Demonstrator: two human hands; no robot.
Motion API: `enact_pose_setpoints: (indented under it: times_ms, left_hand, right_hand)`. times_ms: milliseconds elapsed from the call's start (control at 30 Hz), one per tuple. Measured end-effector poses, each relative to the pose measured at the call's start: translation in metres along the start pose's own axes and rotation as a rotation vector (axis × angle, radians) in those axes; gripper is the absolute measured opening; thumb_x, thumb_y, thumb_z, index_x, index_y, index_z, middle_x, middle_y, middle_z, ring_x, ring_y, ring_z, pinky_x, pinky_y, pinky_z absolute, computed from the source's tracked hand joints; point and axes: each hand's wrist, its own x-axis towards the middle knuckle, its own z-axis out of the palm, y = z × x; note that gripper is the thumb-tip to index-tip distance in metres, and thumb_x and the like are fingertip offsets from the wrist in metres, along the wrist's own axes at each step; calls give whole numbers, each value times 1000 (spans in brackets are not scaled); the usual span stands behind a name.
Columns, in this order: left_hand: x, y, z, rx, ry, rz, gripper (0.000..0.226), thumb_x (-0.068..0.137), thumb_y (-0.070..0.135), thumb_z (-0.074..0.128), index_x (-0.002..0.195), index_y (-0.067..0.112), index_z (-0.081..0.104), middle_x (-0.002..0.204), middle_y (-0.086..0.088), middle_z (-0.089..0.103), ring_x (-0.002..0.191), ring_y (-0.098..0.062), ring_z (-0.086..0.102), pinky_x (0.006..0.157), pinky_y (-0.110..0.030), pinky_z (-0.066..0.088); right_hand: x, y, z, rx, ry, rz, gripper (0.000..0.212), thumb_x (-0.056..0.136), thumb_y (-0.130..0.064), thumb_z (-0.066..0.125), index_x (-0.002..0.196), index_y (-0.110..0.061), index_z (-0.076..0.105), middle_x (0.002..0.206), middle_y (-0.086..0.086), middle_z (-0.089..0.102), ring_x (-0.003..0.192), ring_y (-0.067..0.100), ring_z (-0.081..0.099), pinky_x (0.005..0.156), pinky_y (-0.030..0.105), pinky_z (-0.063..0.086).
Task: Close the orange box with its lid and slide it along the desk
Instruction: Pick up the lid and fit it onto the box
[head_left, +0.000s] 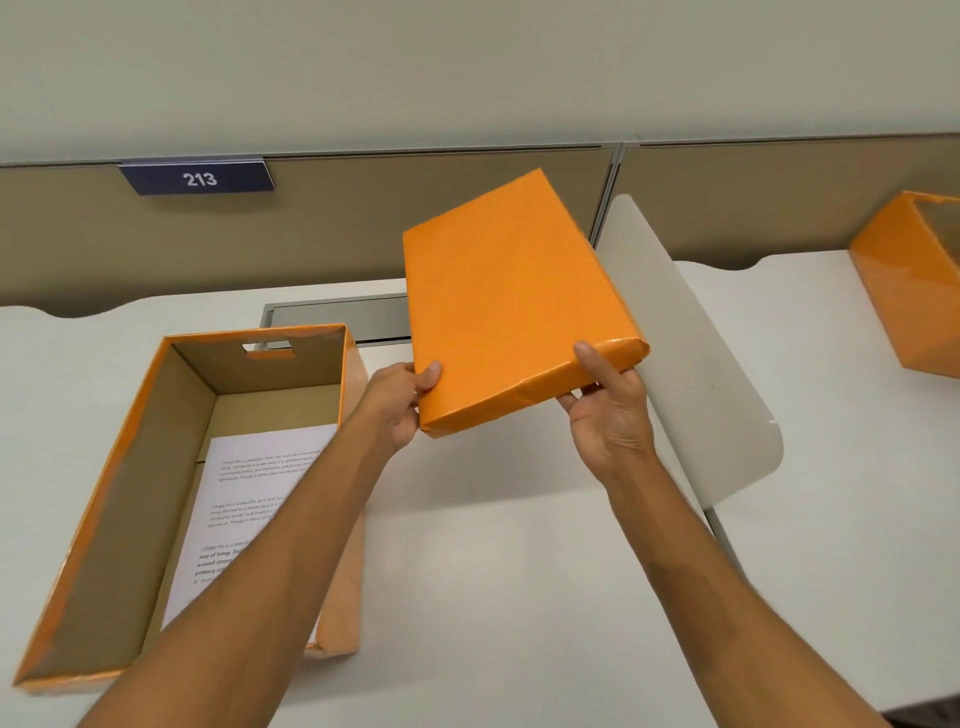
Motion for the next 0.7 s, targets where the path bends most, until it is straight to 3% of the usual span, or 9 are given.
enact_pose_setpoints:
  times_ms: [100,200,300,367,533,633,700]
  left_hand:
    - [-6,13,-13,-21,41,90,43,92,5,66,130,10,48,118,-9,63,97,-23,65,70,-39,55]
    - [-13,24,-30,3,66,165,47,89,0,67,132,9,50,117,-9,67,94,-23,71,63,-36,60]
    - [-22,32,-49,47,75,213,46,88,-1,68,130,11,54,110,-7,72,81,-18,77,59,-31,61]
    - [-28,37,-63,103,72,239,45,88,1,69,130,13,56,110,-4,74,87,-19,76,63,-32,61]
    - [-47,45,-105,197,60,254,47,89,3,69,132,14,56,116,-4,72,106,-27,70,83,-44,60]
    - [-60,49,-130,236,53,243,55,89,3,68,139,16,51,120,-5,69,109,-29,67,92,-51,56]
    - [-70,52,-147,251,58,235,61,89,3,68,144,19,47,122,-5,67,108,-28,67,86,-49,58]
  right_hand:
    - [-1,-8,-11,6,-22,26,42,91,-15,67,131,-16,57,130,8,69,121,30,66,89,48,59]
    - [3,-17,-22,-157,32,68,34,94,-26,66,126,-15,60,128,13,67,118,29,65,93,43,58]
    - [6,-18,-19,-425,29,122,37,90,-40,70,121,-19,66,104,7,74,91,22,72,74,33,59]
    - [7,-14,-11,-545,13,147,41,88,-44,72,120,-20,69,99,7,76,83,22,72,69,32,58]
    - [6,5,13,-654,19,141,33,83,-38,81,100,-12,70,97,8,76,85,28,71,70,37,59]
    - [-3,21,32,-721,-19,147,42,84,-32,80,117,-11,67,105,11,75,83,27,72,66,35,58]
    - [-12,32,45,-768,-38,158,46,85,-30,79,125,-13,64,110,10,74,84,27,73,64,33,57]
